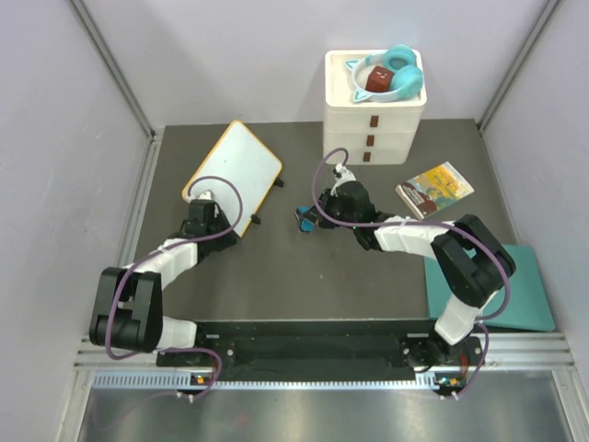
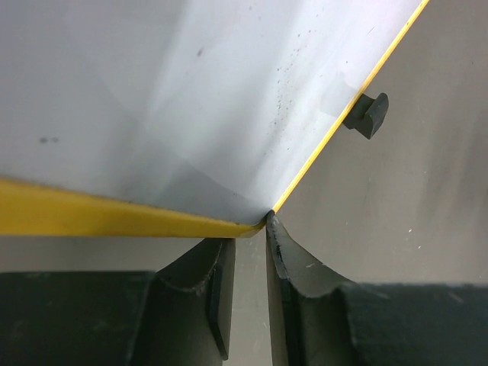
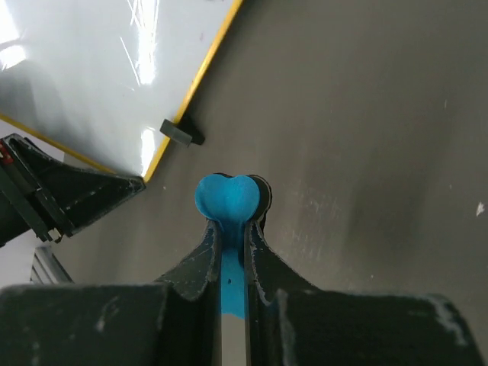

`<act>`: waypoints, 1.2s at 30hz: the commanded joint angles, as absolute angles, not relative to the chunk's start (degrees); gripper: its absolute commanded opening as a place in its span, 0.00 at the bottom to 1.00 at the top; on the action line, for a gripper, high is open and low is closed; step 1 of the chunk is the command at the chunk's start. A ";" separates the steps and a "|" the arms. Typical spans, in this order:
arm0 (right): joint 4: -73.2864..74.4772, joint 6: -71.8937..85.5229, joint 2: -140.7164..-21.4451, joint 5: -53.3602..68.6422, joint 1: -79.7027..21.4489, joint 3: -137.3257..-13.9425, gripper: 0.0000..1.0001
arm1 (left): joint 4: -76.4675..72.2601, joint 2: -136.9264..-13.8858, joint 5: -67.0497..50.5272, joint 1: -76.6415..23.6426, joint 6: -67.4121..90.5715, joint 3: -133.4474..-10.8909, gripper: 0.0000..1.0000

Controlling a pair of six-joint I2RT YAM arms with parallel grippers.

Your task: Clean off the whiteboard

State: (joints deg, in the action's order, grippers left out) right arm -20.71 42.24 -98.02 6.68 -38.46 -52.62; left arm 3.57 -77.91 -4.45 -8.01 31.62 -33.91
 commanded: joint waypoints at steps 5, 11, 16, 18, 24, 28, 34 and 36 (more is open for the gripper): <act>-24.25 45.17 -100.01 8.70 -38.76 -49.14 0.00 | 9.31 -82.88 -6.50 -8.79 26.90 -39.11 0.05; -25.14 45.70 -103.97 9.75 -38.85 -48.86 0.00 | 9.84 -85.07 -6.77 -8.88 26.89 -41.48 0.05; -23.03 45.62 -107.66 10.64 -38.85 -51.24 0.05 | 9.67 -85.61 -7.12 -9.14 26.19 -41.75 0.18; -21.10 44.48 -107.32 9.68 -38.94 -51.68 0.23 | 10.28 -85.26 -7.30 -9.40 24.96 -42.18 0.25; -20.65 42.71 -104.86 8.18 -39.64 -51.15 0.64 | 11.24 -79.20 -6.59 -9.84 24.17 -41.48 0.70; -20.30 43.68 -103.28 7.12 -39.64 -50.36 0.99 | 14.49 -76.12 -5.19 -9.84 25.40 -42.19 0.83; -17.95 41.76 -94.33 1.94 -39.55 -46.41 0.99 | 17.57 -63.83 -5.18 -10.11 29.70 -37.80 0.99; -14.35 38.60 -87.21 -2.43 -39.64 -45.79 0.99 | 18.89 -58.92 -5.10 -10.11 29.88 -36.48 0.99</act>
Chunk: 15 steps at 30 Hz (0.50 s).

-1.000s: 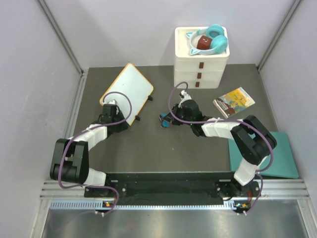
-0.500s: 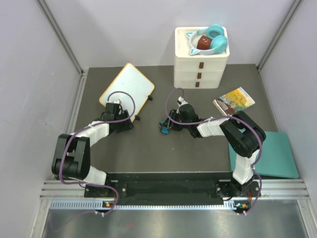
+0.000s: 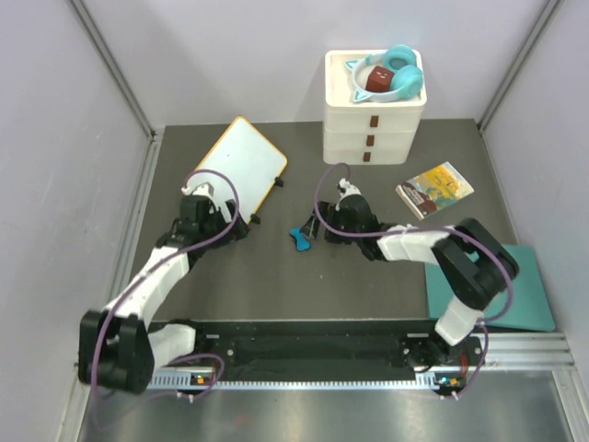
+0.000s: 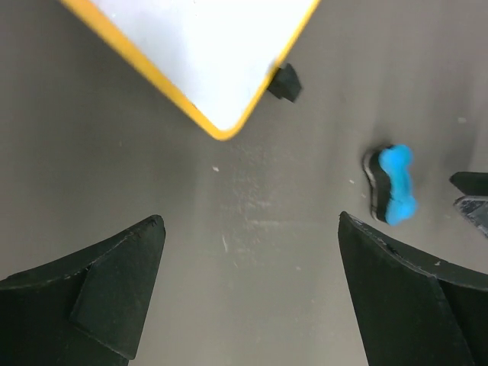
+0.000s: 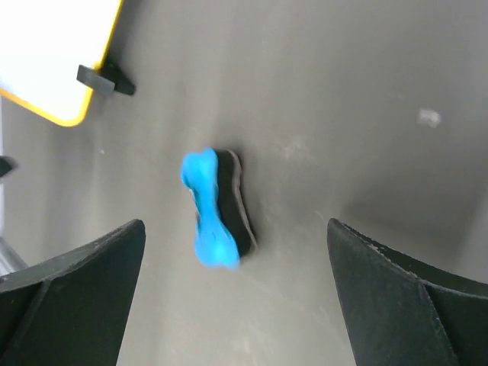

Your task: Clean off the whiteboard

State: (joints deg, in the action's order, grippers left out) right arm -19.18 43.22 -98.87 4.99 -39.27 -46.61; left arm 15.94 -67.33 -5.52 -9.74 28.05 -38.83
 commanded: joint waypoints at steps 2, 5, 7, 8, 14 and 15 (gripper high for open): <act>-8.04 34.05 -81.68 -8.66 -39.64 -45.35 0.99 | 20.12 -56.26 -4.57 -10.20 29.53 -35.86 0.99; -0.56 25.97 -70.95 -17.71 -39.64 -44.21 0.99 | 20.83 -53.70 -6.76 -10.20 27.52 -35.86 0.99; 3.32 22.78 -63.48 -22.56 -39.12 -42.72 0.99 | 22.05 -53.53 -6.68 -10.20 26.37 -36.82 0.99; 5.17 20.94 -61.11 -24.24 -38.50 -40.80 0.99 | 22.15 -53.61 -6.59 -10.20 25.58 -37.17 0.99; 7.82 18.64 -40.19 -24.69 -29.46 -29.91 0.99 | 20.40 -56.51 -9.04 -10.20 23.56 -39.90 0.99; 7.65 18.20 -38.43 -25.22 -28.83 -28.75 0.99 | 19.96 -57.56 -9.84 -10.20 23.21 -40.08 0.99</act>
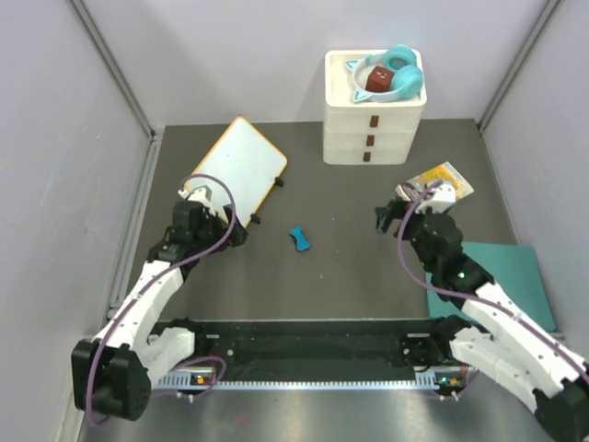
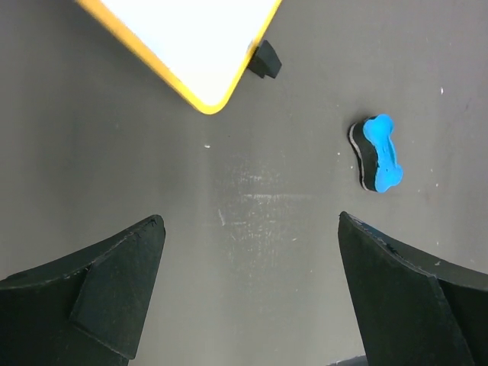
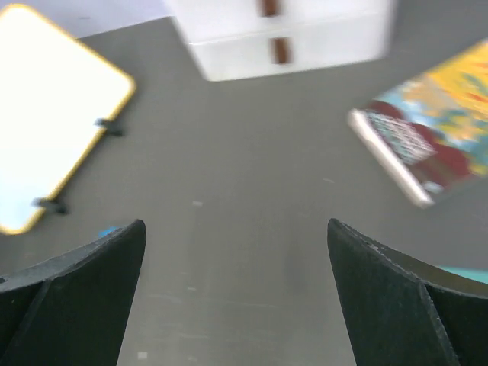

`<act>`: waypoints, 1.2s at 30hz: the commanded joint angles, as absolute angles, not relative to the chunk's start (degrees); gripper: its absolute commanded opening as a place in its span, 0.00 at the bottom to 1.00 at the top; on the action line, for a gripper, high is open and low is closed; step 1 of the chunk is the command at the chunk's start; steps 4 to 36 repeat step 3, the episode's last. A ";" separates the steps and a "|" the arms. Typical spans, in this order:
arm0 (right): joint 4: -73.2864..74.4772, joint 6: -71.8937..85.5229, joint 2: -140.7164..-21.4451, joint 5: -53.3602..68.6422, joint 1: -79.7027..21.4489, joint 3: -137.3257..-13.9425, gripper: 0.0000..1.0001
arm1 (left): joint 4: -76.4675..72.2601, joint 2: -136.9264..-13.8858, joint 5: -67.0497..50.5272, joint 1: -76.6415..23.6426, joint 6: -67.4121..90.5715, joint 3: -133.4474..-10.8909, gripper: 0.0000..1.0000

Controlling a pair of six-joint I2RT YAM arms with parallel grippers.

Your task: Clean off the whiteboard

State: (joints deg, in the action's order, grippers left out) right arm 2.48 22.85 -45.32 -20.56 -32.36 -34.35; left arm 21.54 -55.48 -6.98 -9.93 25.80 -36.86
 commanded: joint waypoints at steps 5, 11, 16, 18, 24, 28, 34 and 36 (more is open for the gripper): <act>6.68 17.32 -32.79 -27.42 -26.46 -24.79 0.99 | 18.55 -59.14 -11.43 -10.28 22.24 -40.78 0.99; 6.68 17.32 -32.79 -27.42 -26.46 -24.79 0.99 | 18.55 -59.14 -11.43 -10.28 22.24 -40.78 0.99; 6.68 17.32 -32.79 -27.42 -26.46 -24.79 0.99 | 18.55 -59.14 -11.43 -10.28 22.24 -40.78 0.99; 6.68 17.32 -32.79 -27.42 -26.46 -24.79 0.99 | 18.55 -59.14 -11.43 -10.28 22.24 -40.78 0.99; 6.68 17.32 -32.79 -27.42 -26.46 -24.79 0.99 | 18.55 -59.14 -11.43 -10.28 22.24 -40.78 0.99; 6.68 17.32 -32.79 -27.42 -26.46 -24.79 0.99 | 18.55 -59.14 -11.43 -10.28 22.24 -40.78 0.99; 6.68 17.32 -32.79 -27.42 -26.46 -24.79 0.99 | 18.55 -59.14 -11.43 -10.28 22.24 -40.78 0.99; 6.68 17.32 -32.79 -27.42 -26.46 -24.79 0.99 | 18.55 -59.14 -11.43 -10.28 22.24 -40.78 0.99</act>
